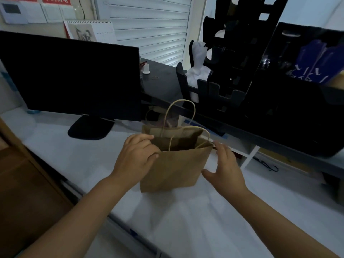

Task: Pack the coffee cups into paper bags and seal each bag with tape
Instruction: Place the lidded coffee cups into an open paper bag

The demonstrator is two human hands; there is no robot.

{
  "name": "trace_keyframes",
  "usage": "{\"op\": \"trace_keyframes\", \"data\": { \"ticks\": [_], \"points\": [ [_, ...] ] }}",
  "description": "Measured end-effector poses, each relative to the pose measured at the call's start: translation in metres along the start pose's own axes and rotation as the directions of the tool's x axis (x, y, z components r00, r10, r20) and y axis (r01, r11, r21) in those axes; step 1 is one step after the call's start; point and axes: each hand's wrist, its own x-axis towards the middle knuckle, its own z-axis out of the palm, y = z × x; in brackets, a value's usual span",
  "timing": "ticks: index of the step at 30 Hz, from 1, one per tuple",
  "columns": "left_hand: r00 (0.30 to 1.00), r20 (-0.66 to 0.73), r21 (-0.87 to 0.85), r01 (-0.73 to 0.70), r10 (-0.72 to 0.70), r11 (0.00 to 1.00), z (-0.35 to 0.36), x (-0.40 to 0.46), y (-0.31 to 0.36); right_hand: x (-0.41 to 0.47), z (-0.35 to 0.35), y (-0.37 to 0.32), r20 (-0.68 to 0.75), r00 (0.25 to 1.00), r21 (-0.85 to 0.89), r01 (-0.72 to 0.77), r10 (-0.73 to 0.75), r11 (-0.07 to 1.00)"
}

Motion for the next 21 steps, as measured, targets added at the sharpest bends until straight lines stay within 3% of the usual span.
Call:
{"op": "trace_keyframes", "data": {
  "ticks": [9,21],
  "points": [
    [0.980,0.058,-0.108,-0.185,0.191,0.977,0.023,0.020,0.047,-0.029,-0.035,0.051,-0.085,0.991,-0.123,0.096,-0.107,0.988],
    [0.920,-0.018,-0.236,-0.385,0.392,0.892,0.070,0.048,0.163,-0.113,-0.112,0.146,-0.148,0.985,-0.242,-0.117,0.082,0.963]
  ]
}}
